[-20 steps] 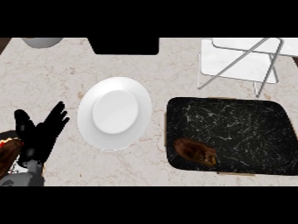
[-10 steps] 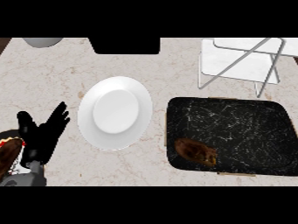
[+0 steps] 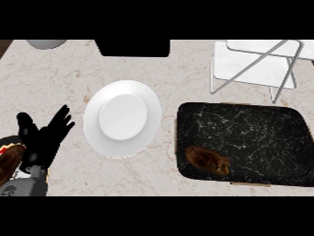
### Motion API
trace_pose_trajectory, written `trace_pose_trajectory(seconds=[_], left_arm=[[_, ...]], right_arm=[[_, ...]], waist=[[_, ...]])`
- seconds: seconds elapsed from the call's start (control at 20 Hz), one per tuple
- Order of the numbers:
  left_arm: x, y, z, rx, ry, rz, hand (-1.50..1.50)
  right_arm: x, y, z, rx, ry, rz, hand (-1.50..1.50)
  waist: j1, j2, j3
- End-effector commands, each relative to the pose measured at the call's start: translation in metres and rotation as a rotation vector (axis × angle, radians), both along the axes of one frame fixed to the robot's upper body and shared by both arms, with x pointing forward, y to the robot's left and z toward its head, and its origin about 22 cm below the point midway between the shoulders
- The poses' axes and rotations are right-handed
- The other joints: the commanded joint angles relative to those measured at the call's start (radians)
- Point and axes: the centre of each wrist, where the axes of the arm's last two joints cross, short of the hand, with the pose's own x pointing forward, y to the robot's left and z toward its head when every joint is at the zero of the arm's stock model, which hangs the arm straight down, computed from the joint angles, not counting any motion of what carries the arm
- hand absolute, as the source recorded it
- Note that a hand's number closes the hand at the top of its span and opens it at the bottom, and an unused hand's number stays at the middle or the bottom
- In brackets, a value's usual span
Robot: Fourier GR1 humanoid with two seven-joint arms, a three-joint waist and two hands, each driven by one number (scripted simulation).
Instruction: Pick the bell pepper from the tray and place it in the tiered shelf
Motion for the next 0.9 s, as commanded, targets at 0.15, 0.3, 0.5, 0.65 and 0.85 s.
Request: trace_pose_trajectory(seconds=[0.15,0.3,0.5,0.65,0.85], left_arm=[[-0.012,-0.002,-0.019,0.008,0.020,-0.007,0.00],[-0.006,-0.003,-0.022,-0.006,0.026,-0.009,0.00],[-0.008,-0.013,-0.002,-0.003,0.029,-0.013,0.00],[-0.012,-0.001,-0.013,-0.013,0.027,0.001,0.00],[0.005,-0.013,-0.009,-0.001,0.031,0.002,0.00]], right_arm=[[0.025,-0.010,-0.020,-0.045,-0.017,-0.019,1.50],[0.028,-0.026,-0.035,-0.030,-0.029,0.000,1.50],[0.039,-0.018,-0.038,-0.001,-0.071,0.011,1.50],[0.041,-0.009,-0.038,-0.011,-0.073,0.044,1.50],[0.040,-0.030,-0.031,-0.012,-0.049,0.025,1.50]], waist=[[0.003,0.004,-0.004],[-0.005,0.003,-0.004],[0.008,0.004,-0.004],[0.000,0.001,-0.004],[-0.002,0.003,-0.004]])
